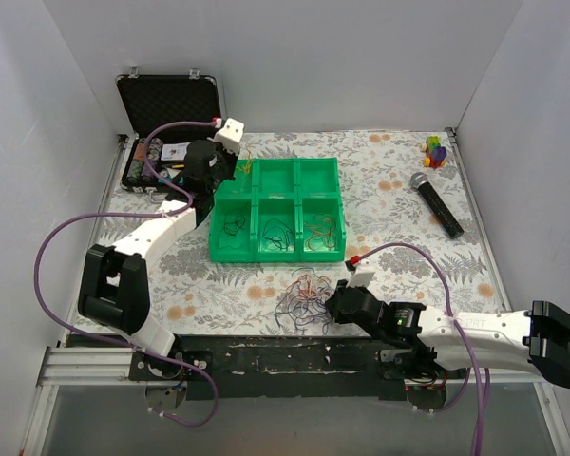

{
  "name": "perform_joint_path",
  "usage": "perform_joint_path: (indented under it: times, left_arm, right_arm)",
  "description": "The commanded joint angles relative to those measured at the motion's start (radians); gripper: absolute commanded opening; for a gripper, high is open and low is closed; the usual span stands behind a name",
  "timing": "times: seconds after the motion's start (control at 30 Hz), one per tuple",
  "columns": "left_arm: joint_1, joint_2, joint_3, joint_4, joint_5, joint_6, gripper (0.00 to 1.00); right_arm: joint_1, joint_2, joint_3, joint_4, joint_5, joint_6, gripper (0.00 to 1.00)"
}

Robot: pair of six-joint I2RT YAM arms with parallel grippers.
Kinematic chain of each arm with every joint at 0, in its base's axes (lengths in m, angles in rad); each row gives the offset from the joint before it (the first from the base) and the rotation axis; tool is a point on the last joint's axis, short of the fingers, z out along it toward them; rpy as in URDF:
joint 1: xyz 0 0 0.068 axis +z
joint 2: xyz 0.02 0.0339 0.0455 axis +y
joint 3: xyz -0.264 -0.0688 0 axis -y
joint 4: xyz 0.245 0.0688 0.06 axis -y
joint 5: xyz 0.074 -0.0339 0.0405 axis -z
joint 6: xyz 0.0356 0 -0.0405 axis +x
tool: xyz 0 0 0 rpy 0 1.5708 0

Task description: Untangle the cables

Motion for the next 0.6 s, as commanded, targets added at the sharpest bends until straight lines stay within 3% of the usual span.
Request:
perform_joint_path:
  times: [0.0, 0.3, 0.57]
  left_arm:
    - [0.008, -0.021, -0.068, 0.017, 0.017, 0.021, 0.0]
    - [0.008, 0.044, -0.094, 0.027, -0.034, 0.05, 0.0]
    - [0.009, 0.154, -0.018, 0.0, -0.118, 0.109, 0.0]
  right_arm:
    - [0.007, -0.006, 0.011, 0.004, 0.033, 0.015, 0.2]
    - [0.006, 0.001, 0.028, 0.004, 0.038, 0.012, 0.2]
    - [0.006, 0.017, 0.039, -0.024, 0.035, 0.007, 0.21]
